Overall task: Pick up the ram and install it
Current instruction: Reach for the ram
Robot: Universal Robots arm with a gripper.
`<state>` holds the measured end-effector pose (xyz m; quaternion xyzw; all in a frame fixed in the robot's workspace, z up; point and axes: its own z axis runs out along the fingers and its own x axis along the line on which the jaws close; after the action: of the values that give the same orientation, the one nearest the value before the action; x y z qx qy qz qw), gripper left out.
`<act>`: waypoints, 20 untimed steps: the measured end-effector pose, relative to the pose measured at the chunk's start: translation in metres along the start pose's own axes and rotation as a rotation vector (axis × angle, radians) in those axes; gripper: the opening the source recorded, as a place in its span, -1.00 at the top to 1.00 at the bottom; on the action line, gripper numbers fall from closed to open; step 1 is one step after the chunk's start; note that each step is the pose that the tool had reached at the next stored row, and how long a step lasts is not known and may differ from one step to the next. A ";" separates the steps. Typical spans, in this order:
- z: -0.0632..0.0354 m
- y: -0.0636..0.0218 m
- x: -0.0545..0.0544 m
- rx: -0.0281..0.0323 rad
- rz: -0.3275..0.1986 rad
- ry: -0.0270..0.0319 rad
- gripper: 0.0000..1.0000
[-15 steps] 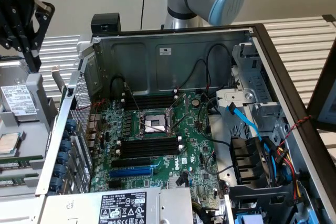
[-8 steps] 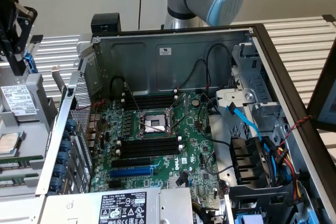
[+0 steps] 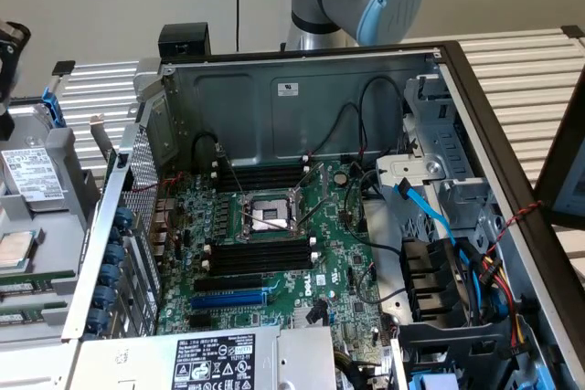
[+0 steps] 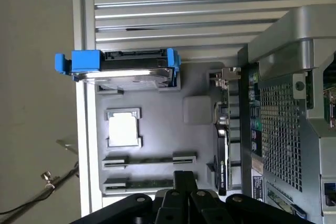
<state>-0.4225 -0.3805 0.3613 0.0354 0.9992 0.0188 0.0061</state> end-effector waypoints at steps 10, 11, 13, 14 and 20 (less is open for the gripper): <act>0.0010 -0.0008 0.013 0.0032 0.000 0.0084 0.80; 0.0011 -0.0008 0.013 0.0032 -0.001 0.0093 0.80; 0.0011 -0.0008 0.013 0.0032 -0.001 0.0095 0.80; 0.0011 -0.0008 0.013 0.0032 -0.001 0.0095 0.80; 0.0011 -0.0008 0.013 0.0032 -0.001 0.0095 0.80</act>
<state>-0.4355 -0.3803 0.3601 0.0346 0.9993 0.0173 0.0014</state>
